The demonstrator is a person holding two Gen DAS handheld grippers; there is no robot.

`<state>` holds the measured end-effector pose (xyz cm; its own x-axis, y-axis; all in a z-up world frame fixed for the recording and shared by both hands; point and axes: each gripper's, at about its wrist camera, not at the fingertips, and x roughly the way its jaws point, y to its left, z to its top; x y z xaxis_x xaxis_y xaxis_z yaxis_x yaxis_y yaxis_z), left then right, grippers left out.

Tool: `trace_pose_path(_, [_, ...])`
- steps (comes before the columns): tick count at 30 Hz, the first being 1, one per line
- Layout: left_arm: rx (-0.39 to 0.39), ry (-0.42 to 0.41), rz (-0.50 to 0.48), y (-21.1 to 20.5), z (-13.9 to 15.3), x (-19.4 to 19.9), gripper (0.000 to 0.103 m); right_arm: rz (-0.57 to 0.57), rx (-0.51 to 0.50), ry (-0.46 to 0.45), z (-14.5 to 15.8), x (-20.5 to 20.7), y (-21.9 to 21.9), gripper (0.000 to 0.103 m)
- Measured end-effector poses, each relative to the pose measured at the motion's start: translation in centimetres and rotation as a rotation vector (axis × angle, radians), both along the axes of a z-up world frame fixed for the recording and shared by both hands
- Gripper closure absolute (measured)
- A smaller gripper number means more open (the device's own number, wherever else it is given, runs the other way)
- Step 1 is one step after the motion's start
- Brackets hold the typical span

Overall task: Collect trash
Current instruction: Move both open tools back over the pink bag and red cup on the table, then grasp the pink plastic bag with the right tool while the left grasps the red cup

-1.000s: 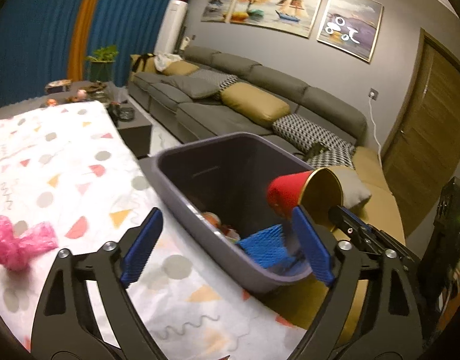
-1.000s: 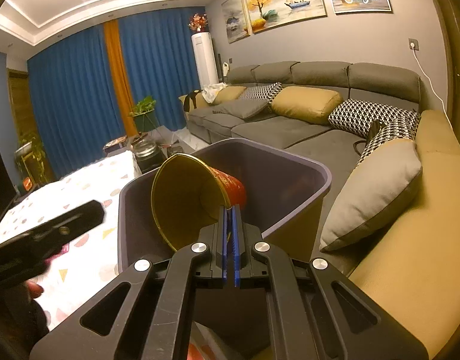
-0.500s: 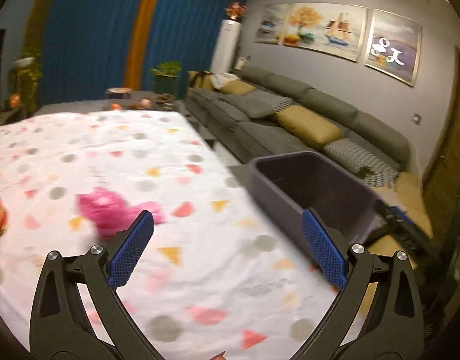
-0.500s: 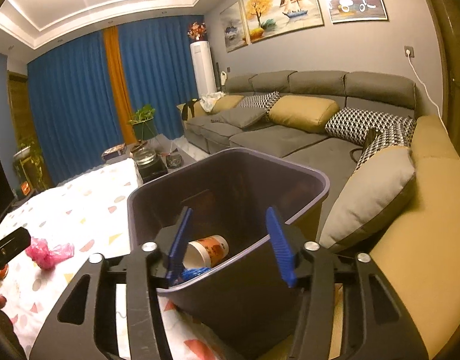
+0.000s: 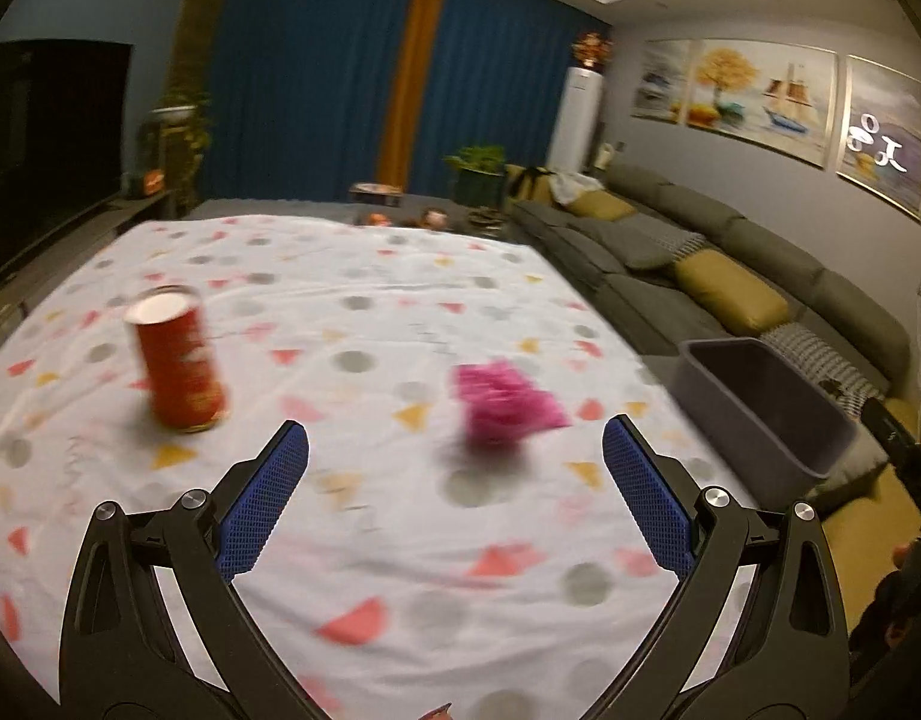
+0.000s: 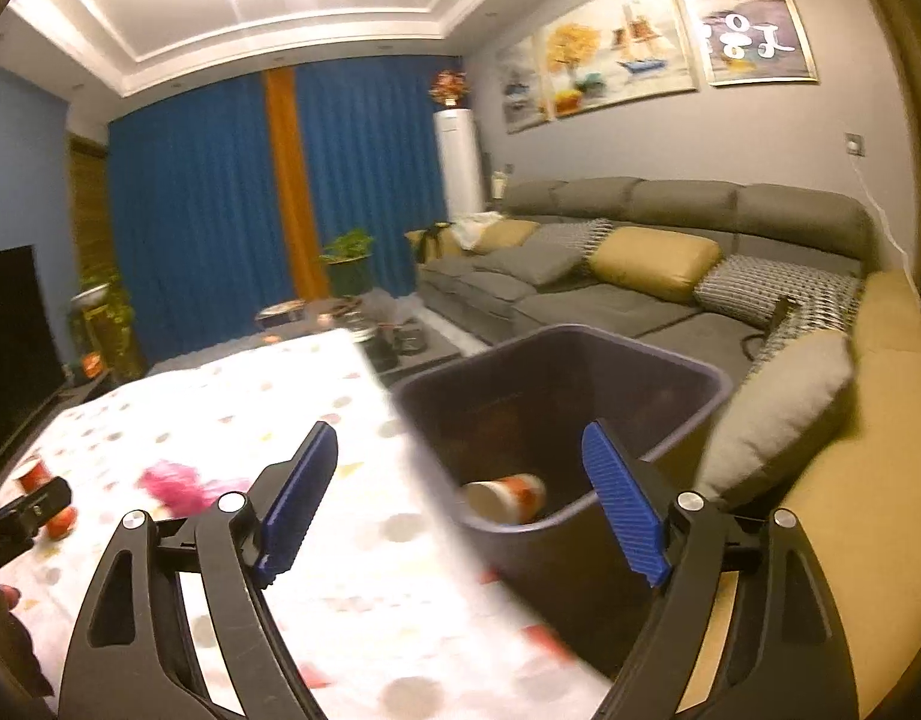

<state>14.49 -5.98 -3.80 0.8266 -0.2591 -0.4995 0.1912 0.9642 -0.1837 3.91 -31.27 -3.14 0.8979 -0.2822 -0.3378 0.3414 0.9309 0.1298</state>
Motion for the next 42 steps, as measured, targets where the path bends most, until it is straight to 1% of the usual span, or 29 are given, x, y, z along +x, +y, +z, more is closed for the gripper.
trace_pose_path(6, [0.028, -0.021, 0.107, 6.0, 0.6, -1.3, 0.006, 0.111, -0.014, -0.003, 0.2, 1.5, 4.6, 0.020])
trace_pose_path(11, [0.050, -0.039, 0.170, 9.1, 1.0, -2.1, 0.006, 0.184, -0.020, 0.000, 0.3, 2.8, 7.7, 0.020])
trace_pose_path(16, [0.060, -0.045, 0.210, 11.6, 1.1, -2.3, 0.006, 0.249, -0.048, 0.038, -0.5, 4.8, 10.5, 0.020])
trace_pose_path(20, [0.059, -0.053, 0.214, 12.7, 1.1, -2.1, 0.006, 0.286, -0.066, 0.086, -1.4, 7.1, 12.1, 0.020])
trace_pose_path(24, [0.057, -0.058, 0.212, 13.5, 1.0, -1.4, 0.006, 0.306, -0.082, 0.116, -2.3, 8.7, 13.4, 0.020])
trace_pose_path(31, [0.045, -0.035, 0.224, 14.9, 0.0, 0.6, 0.006, 0.316, -0.087, 0.164, -3.8, 11.7, 15.0, 0.020])
trace_pose_path(42, [0.059, -0.008, 0.203, 15.2, -1.1, 4.3, 0.006, 0.320, -0.086, 0.248, -5.7, 16.0, 15.9, 0.028])
